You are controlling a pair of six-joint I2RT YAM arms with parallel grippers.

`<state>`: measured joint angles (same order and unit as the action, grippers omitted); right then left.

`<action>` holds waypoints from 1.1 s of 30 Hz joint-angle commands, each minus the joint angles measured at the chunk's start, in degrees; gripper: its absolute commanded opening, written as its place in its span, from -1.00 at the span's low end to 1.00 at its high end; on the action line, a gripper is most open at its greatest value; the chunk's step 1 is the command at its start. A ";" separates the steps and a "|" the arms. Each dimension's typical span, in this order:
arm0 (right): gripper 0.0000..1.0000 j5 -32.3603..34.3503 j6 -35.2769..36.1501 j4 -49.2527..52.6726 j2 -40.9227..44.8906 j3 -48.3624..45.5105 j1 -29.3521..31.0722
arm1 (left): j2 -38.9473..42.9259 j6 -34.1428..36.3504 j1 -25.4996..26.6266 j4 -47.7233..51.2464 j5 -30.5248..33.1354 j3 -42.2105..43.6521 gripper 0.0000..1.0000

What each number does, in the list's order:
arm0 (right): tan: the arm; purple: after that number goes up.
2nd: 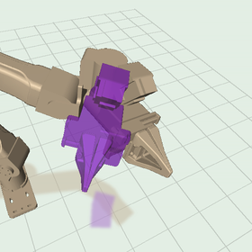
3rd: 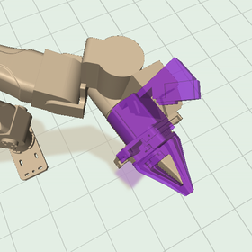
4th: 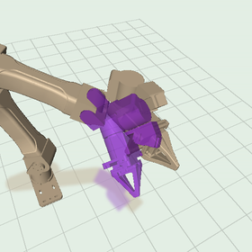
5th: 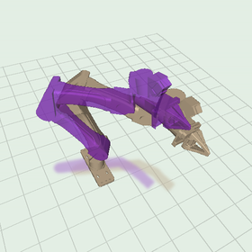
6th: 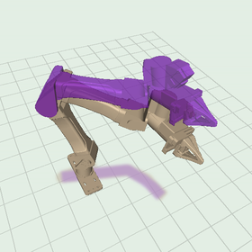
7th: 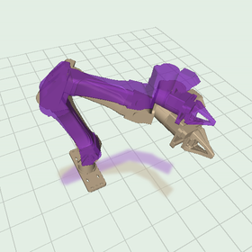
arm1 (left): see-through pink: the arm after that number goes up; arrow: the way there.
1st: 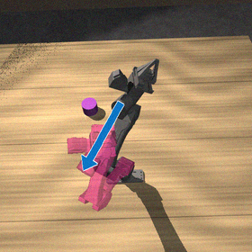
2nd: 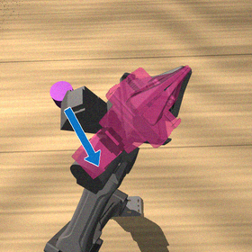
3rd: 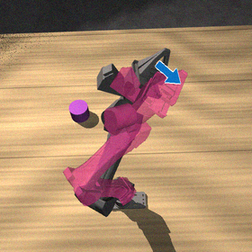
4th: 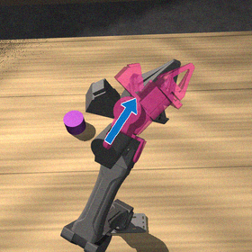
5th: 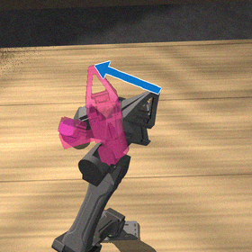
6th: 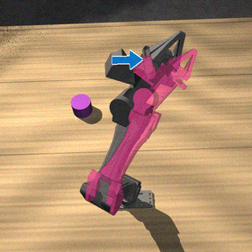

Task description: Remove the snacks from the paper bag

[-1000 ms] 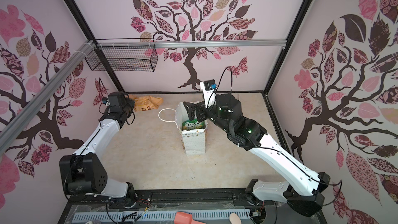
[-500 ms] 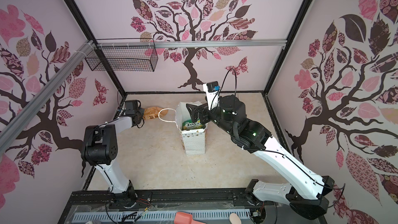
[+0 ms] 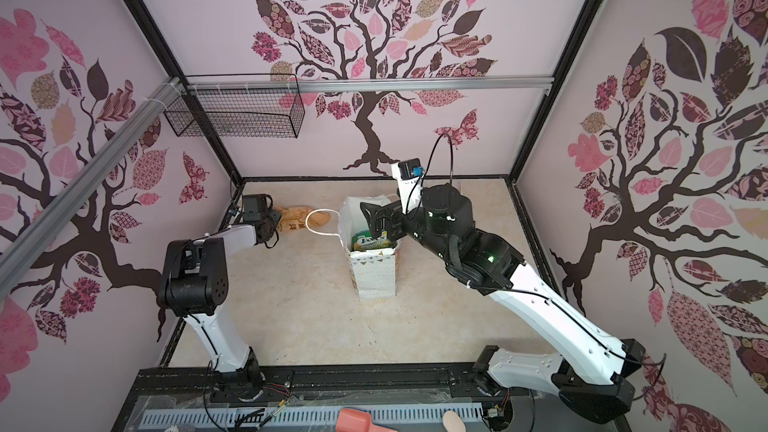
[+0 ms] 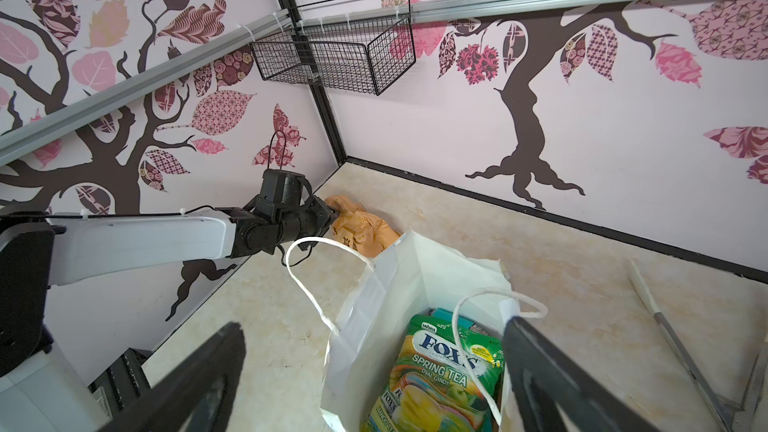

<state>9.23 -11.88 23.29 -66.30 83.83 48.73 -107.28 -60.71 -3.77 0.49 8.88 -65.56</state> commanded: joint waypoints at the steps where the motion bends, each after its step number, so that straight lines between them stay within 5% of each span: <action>1: 0.99 0.23 -0.88 1.46 -0.17 2.28 0.33 | 4.96 3.36 -0.36 2.93 0.78 -0.25 0.26; 8: 0.99 2.39 -3.94 11.81 -7.48 11.54 0.27 | 12.54 8.46 -0.36 14.08 -1.42 -3.25 0.68; 13: 0.99 -0.61 -4.77 17.28 -13.12 17.96 0.00 | 20.58 12.46 -0.36 19.27 -6.41 -4.54 0.70; 24: 0.96 -8.98 -4.92 31.07 -29.47 34.08 -3.34 | 42.18 30.21 0.14 23.75 -31.02 -6.55 0.70; 33: 0.85 -10.21 -3.16 34.71 -39.38 38.21 -3.38 | 46.00 48.57 9.96 39.71 -32.14 -18.01 0.83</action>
<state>0.14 -15.97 55.07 -102.83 120.07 45.30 -61.21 -21.21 4.78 32.47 -21.93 -79.40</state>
